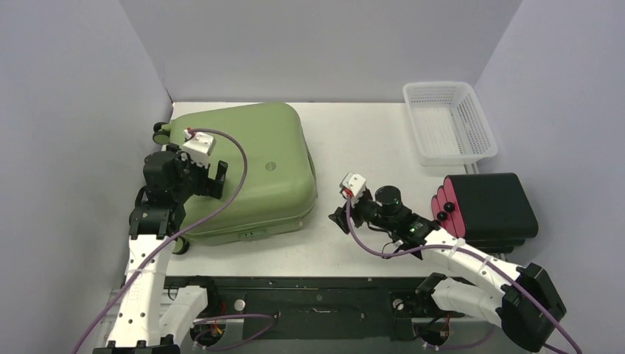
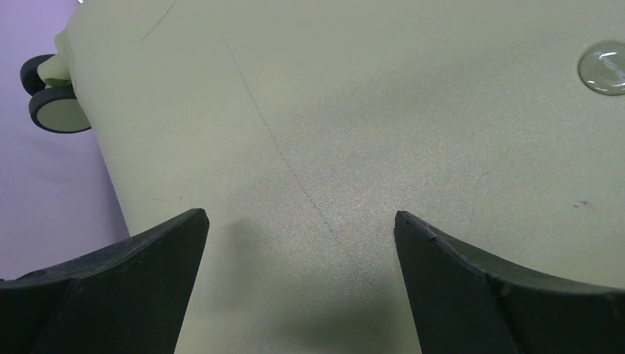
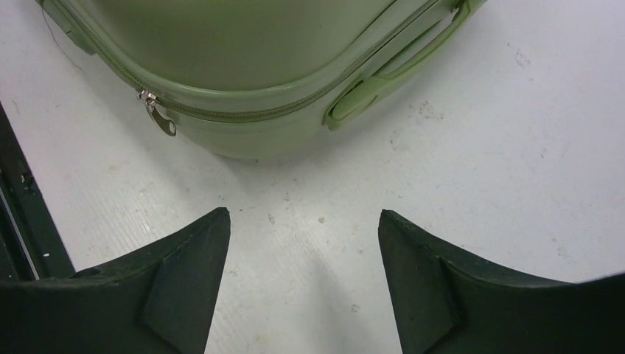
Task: Open, take out, and arrange the luggage
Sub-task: Adjust the luggage at the center of the board, then unzip the luggage at the center of the board.
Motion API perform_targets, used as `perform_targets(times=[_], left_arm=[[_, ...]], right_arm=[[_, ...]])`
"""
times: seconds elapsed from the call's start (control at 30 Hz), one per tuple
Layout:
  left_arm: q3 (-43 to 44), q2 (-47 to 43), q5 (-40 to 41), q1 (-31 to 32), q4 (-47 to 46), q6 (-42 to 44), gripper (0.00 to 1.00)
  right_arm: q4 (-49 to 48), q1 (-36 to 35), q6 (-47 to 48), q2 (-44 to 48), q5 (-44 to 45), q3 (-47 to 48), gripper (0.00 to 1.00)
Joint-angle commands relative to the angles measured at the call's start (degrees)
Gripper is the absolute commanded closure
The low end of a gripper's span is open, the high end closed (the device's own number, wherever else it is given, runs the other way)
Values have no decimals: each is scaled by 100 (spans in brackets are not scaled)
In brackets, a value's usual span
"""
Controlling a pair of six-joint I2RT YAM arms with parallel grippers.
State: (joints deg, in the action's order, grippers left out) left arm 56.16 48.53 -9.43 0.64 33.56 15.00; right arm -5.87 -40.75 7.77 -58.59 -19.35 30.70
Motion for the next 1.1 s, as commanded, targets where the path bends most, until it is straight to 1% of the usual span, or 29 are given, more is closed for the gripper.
perform_targets(times=[0.0, 0.1, 0.13, 0.23, 0.3, 0.4, 0.5, 0.53, 0.6, 0.67, 0.7, 0.8, 0.87, 0.93, 1.07], left_arm=[[-57, 30, 77, -120, -171, 224, 4], [-153, 77, 279, -275, -301, 248, 4], [-155, 82, 278, -324, -281, 264, 4], [-91, 105, 234, -382, -150, 358, 4], [68, 141, 230, -417, 65, 453, 4], [525, 174, 282, -483, 870, 603, 4], [1070, 16, 51, -553, 1668, 615, 4], [1150, -28, -38, -578, 2029, 562, 4], [1239, -207, -72, -653, 2362, 475, 4], [1021, -461, -60, -721, 2539, 490, 4], [928, -642, -24, -758, 2549, 501, 4], [368, -876, 201, -845, 2361, 493, 4], [178, -901, 291, -854, 2248, 486, 4], [177, -814, 347, -860, 2237, 463, 4], [367, -714, 255, -887, 2289, 384, 4]], right_arm=[[-895, -163, -658, -142, 656, 23, 33], [-1086, -191, -1451, -380, 1077, 60, 35], [-1189, -221, -1660, -447, 1136, 83, 39], [-1414, -506, -1841, -799, 1287, 170, 42], [-1506, -848, -1914, -1003, 1520, 260, 42], [-1393, -1333, -1975, -1163, 1348, 386, 43], [-1258, -1584, -1948, -1172, 1119, 380, 43], [-1272, -1664, -2011, -1177, 1118, 328, 43], [-1320, -1768, -2052, -1243, 1242, 319, 43], [-1419, -1897, -2114, -1391, 1569, 373, 44], [-1435, -2030, -2118, -1449, 1811, 396, 47], [-1301, -2274, -2287, -1786, 2392, 643, 48], [-1181, -2425, -2412, -1918, 2818, 788, 48], [-1112, -2467, -2631, -2017, 3344, 924, 50], [-1151, -2545, -2845, -2169, 3901, 1095, 59]])
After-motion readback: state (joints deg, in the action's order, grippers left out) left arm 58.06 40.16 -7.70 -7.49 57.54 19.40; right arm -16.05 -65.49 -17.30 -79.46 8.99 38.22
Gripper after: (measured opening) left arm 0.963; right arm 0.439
